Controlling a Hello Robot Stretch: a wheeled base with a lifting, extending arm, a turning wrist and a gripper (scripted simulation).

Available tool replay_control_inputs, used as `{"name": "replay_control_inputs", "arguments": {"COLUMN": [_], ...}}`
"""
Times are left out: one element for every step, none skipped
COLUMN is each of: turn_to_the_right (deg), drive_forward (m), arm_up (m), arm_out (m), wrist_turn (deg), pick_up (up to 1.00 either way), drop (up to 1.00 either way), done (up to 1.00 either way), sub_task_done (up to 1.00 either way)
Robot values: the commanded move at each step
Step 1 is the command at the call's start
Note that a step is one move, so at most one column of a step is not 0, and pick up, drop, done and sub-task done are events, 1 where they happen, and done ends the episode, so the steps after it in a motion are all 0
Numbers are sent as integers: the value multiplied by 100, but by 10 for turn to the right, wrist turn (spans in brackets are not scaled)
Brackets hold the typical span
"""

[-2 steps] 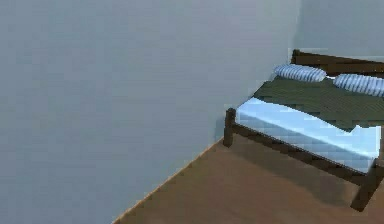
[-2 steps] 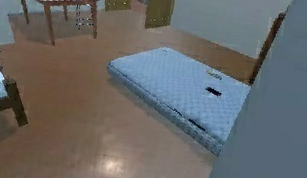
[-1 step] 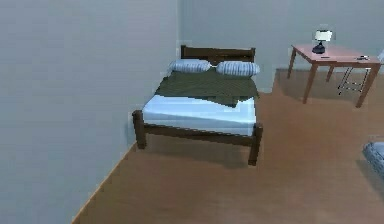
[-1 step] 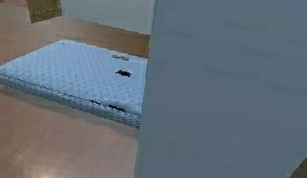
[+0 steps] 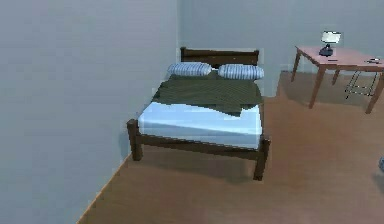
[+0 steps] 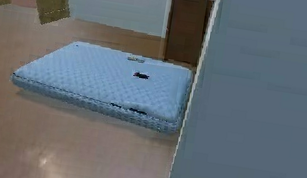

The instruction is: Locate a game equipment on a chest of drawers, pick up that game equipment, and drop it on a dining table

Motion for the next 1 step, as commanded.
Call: {"name": "replay_control_inputs", "arguments": {"turn_to_the_right": [420], "drive_forward": [0], "arm_up": [0], "arm_out": [0], "wrist_turn": [0], "pick_up": [0], "drop": [0], "done": [0], "sub_task_done": [0]}}
